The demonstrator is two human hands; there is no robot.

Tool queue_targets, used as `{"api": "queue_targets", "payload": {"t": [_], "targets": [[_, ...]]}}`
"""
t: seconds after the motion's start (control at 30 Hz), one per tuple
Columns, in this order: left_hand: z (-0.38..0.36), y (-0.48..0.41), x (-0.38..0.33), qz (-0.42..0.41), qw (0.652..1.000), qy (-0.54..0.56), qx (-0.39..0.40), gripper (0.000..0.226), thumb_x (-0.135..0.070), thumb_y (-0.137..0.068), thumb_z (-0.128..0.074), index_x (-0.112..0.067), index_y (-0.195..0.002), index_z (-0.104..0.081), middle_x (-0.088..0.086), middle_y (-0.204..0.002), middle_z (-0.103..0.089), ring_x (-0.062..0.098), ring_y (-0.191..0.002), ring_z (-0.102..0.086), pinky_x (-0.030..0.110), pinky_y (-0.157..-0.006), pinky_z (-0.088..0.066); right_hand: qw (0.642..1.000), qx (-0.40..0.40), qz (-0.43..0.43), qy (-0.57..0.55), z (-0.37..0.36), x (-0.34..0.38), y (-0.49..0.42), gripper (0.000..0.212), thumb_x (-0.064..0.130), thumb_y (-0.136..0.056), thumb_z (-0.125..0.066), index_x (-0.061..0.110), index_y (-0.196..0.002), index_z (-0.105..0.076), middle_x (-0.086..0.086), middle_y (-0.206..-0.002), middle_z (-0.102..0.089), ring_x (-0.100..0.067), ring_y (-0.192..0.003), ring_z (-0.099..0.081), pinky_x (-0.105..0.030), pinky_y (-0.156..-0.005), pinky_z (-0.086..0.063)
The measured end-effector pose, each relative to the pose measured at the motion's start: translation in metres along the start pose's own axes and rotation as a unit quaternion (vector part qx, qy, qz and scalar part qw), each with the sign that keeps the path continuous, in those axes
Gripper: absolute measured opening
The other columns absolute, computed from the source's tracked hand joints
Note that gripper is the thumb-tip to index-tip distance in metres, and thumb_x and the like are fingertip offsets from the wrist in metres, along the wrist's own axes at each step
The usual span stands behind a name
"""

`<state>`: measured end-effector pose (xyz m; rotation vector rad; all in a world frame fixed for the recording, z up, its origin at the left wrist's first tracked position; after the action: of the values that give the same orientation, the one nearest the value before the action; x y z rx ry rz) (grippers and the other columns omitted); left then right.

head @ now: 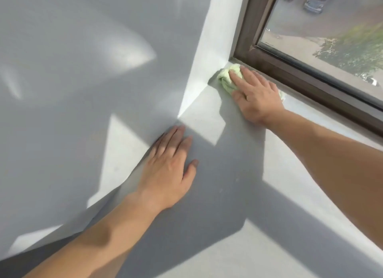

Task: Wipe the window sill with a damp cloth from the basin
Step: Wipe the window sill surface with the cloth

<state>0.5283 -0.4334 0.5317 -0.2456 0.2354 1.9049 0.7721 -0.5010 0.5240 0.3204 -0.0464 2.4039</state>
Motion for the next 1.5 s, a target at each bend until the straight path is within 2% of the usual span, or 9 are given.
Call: {"api": "queue_targets", "payload": {"t": [0.07,0.27,0.43,0.5,0.7,0.87,1.07,1.27,1.5], "targets": [[0.002,0.013,0.005,0.019,1.0,0.0,-0.009,0.059,-0.042,-0.093,-0.035,-0.011,-0.141,-0.047,0.013,-0.158,-0.033,0.027,-0.148,-0.023,0.04,-0.12,-0.019,0.999,-0.013,-0.049,0.007,0.002,0.0,-0.002,0.052,0.046,-0.102,-0.027,0.044,-0.153,-0.018,0.005,-0.166,-0.012,-0.024,-0.151,-0.011,-0.045,-0.119,-0.011],[-0.004,0.056,0.015,0.058,0.998,-0.013,-0.018,0.057,-0.039,-0.094,-0.039,-0.016,-0.145,-0.04,0.015,-0.16,-0.027,0.028,-0.15,-0.017,0.042,-0.122,-0.012,0.977,0.039,0.211,0.011,-0.035,0.109,0.095,0.05,0.046,-0.103,-0.026,0.045,-0.153,-0.02,0.009,-0.165,-0.016,-0.022,-0.151,-0.015,-0.04,-0.121,-0.011],[-0.005,0.052,0.018,0.024,0.998,-0.04,-0.03,0.063,-0.045,-0.09,-0.042,-0.006,-0.137,-0.054,0.023,-0.15,-0.042,0.037,-0.141,-0.038,0.051,-0.116,-0.03,0.999,0.001,-0.05,-0.01,-0.005,0.025,0.017,0.05,0.046,-0.104,-0.025,0.044,-0.153,-0.019,0.006,-0.166,-0.011,-0.022,-0.152,-0.008,-0.041,-0.123,-0.004],[-0.005,0.051,0.019,0.021,0.999,-0.032,-0.032,0.066,-0.047,-0.092,-0.038,-0.003,-0.14,-0.048,0.023,-0.153,-0.038,0.037,-0.144,-0.033,0.052,-0.118,-0.025,0.997,-0.018,-0.077,-0.008,-0.007,0.043,0.019,0.05,0.044,-0.104,-0.024,0.042,-0.153,-0.019,0.005,-0.167,-0.009,-0.023,-0.153,-0.006,-0.04,-0.123,-0.003],[-0.003,0.071,0.02,0.046,0.999,-0.01,-0.009,0.068,-0.047,-0.093,-0.029,-0.006,-0.147,-0.034,0.018,-0.162,-0.017,0.028,-0.152,-0.007,0.048,-0.123,-0.002,0.981,0.048,0.19,0.005,-0.036,0.137,0.107,0.05,0.046,-0.104,-0.02,0.044,-0.154,-0.017,0.009,-0.166,-0.012,-0.021,-0.153,-0.009,-0.039,-0.123,-0.006],[-0.006,0.115,0.031,0.07,0.998,0.007,-0.005,0.066,-0.048,-0.094,-0.029,-0.016,-0.152,-0.027,0.015,-0.165,-0.007,0.024,-0.153,0.003,0.048,-0.122,0.003,0.996,-0.016,-0.088,-0.019,-0.011,0.066,0.058,0.049,0.043,-0.105,-0.023,0.045,-0.153,-0.018,0.008,-0.167,-0.007,-0.02,-0.153,-0.005,-0.039,-0.123,-0.002],[-0.006,0.127,0.031,0.084,0.996,-0.007,-0.017,0.066,-0.046,-0.093,-0.032,-0.014,-0.151,-0.029,0.017,-0.164,-0.012,0.027,-0.153,-0.002,0.051,-0.122,-0.005,0.989,0.038,0.145,0.01,-0.045,0.153,0.158,0.052,0.045,-0.102,-0.022,0.046,-0.153,-0.015,0.011,-0.165,-0.012,-0.02,-0.152,-0.009,-0.038,-0.122,-0.005],[-0.002,0.122,0.032,0.084,0.996,-0.024,-0.034,0.065,-0.045,-0.09,-0.032,-0.011,-0.145,-0.035,0.02,-0.161,-0.022,0.032,-0.151,-0.013,0.054,-0.12,-0.011,0.99,-0.017,-0.138,-0.024,-0.011,0.059,0.123,0.05,0.042,-0.104,-0.024,0.045,-0.154,-0.016,0.008,-0.167,-0.006,-0.02,-0.153,-0.004,-0.039,-0.123,-0.001],[0.002,0.123,0.033,0.081,0.996,-0.008,-0.045,0.062,-0.044,-0.094,-0.029,-0.014,-0.148,-0.027,0.018,-0.163,-0.013,0.027,-0.152,0.0,0.051,-0.122,-0.002,0.986,0.064,0.156,0.003,-0.036,0.141,0.193,0.051,0.05,-0.103,-0.02,0.044,-0.154,-0.02,0.01,-0.165,-0.015,-0.021,-0.152,-0.012,-0.039,-0.122,-0.01]]}}
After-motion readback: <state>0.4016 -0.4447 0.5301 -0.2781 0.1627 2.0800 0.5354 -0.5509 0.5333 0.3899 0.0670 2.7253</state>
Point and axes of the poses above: each hand's wrist, its own y-axis away from the middle knuckle, its own z-axis out of the back of the hand, x = y × z, the point moved 10 cm from there along -y, towards the middle knuckle
